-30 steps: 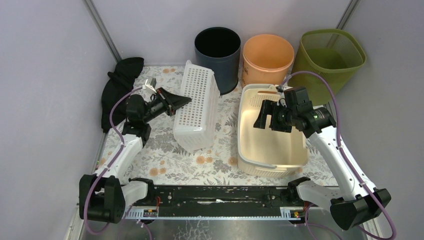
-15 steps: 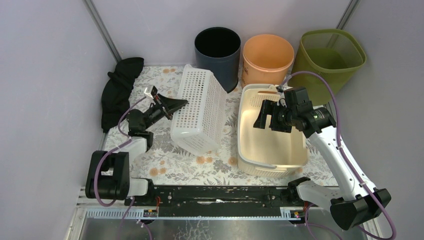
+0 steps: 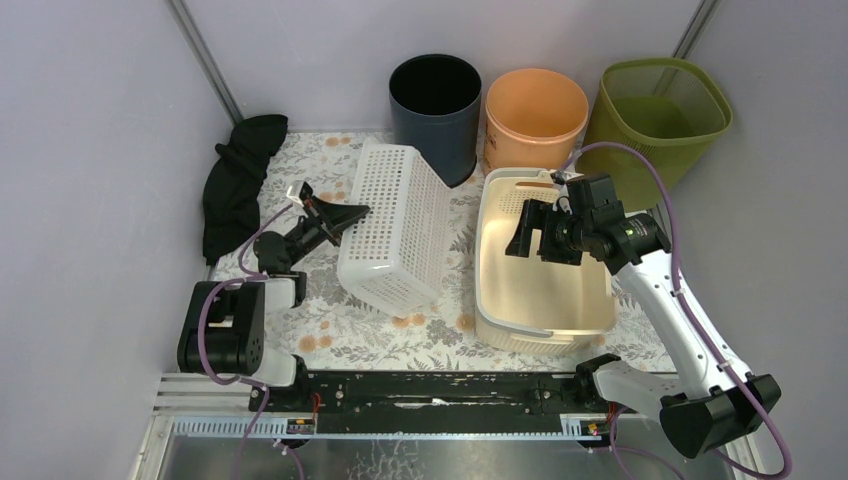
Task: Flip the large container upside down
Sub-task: Turn the container upside down at the center of the board.
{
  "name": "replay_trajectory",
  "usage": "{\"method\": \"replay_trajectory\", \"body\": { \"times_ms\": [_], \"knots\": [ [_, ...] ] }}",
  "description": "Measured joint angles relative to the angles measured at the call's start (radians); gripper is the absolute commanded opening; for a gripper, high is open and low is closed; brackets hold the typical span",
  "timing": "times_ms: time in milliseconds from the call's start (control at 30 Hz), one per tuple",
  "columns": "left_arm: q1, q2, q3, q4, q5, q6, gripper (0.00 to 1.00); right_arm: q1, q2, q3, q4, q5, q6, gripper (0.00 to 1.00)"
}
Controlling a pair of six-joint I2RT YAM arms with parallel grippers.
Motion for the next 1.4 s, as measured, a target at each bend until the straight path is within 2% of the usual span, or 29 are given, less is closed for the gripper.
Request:
{"method": "replay_trajectory", "body": {
  "times_ms": [267,1033,1400],
  "knots": [
    [0.016,0.029,-0.013,0.028,0.005,0.0,0.46,0.0,0.01,0.0,0.001,-0.016,0.0,0.91],
    [0.093,0.109,-0.078,0.055,0.084,0.071,0.51,0.0,0.014,-0.01,0.016,-0.018,0.0,0.91],
    [0.114,0.13,-0.09,-0.037,0.123,0.198,0.51,0.0,0.016,-0.026,0.029,-0.026,0.005,0.91]
  ]
}}
